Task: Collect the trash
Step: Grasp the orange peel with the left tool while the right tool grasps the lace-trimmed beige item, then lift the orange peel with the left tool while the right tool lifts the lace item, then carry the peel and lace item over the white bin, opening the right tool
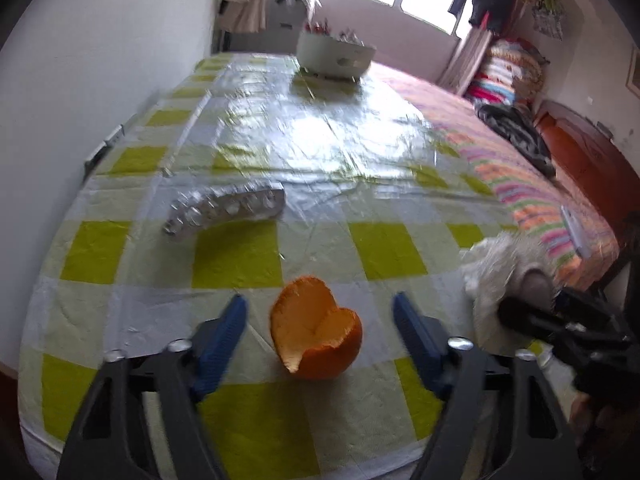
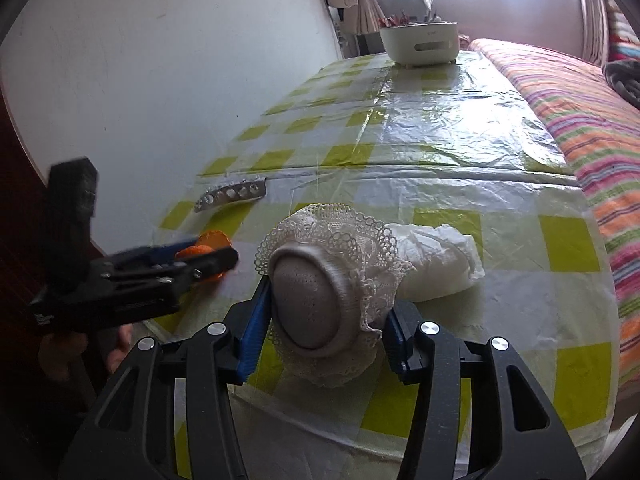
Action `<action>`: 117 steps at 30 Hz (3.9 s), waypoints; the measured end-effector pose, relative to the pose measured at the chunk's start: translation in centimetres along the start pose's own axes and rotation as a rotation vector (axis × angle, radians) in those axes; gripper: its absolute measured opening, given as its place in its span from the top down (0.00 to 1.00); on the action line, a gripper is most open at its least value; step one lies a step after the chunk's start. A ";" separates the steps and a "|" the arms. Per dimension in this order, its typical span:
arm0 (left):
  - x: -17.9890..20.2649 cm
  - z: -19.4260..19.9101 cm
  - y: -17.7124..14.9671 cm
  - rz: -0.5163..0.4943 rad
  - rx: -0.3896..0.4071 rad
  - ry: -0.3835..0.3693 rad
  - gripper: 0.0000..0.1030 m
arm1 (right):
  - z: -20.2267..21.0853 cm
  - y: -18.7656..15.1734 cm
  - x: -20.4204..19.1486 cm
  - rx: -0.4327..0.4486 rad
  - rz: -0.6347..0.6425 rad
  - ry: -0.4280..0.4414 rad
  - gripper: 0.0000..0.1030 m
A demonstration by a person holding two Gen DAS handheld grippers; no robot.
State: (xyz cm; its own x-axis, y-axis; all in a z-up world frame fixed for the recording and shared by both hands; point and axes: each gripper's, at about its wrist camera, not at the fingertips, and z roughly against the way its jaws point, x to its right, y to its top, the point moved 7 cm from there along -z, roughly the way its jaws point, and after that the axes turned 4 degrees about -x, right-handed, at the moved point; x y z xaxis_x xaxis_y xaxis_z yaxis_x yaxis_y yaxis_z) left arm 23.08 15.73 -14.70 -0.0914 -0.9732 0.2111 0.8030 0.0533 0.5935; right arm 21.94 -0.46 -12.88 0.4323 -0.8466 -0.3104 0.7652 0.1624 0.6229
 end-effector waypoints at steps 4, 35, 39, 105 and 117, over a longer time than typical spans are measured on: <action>0.1 -0.4 -0.1 -0.001 -0.014 -0.007 0.65 | 0.7 0.0 0.2 0.020 -0.013 0.008 0.53; 5.1 1.4 0.3 -0.068 0.054 -0.051 0.80 | 7.3 0.1 2.1 0.190 -0.026 -0.024 0.53; 6.1 1.4 0.3 -0.081 0.053 -0.061 0.80 | 8.1 0.0 3.0 0.201 -0.038 -0.039 0.53; 20.2 0.4 -3.5 -0.308 -0.008 -0.183 0.80 | 19.6 -4.5 12.5 0.346 -0.160 -0.185 0.53; 23.1 0.8 -4.3 -0.349 -0.018 -0.217 0.80 | 21.3 -5.5 13.9 0.373 -0.193 -0.200 0.53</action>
State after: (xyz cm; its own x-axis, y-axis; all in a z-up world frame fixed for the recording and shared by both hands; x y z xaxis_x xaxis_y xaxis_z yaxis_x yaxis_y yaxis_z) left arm 17.01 -6.77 -11.78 -0.4806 -0.8623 0.1595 0.7118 -0.2775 0.6452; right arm 13.54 -23.89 -5.35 0.1704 -0.9303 -0.3247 0.5832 -0.1703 0.7943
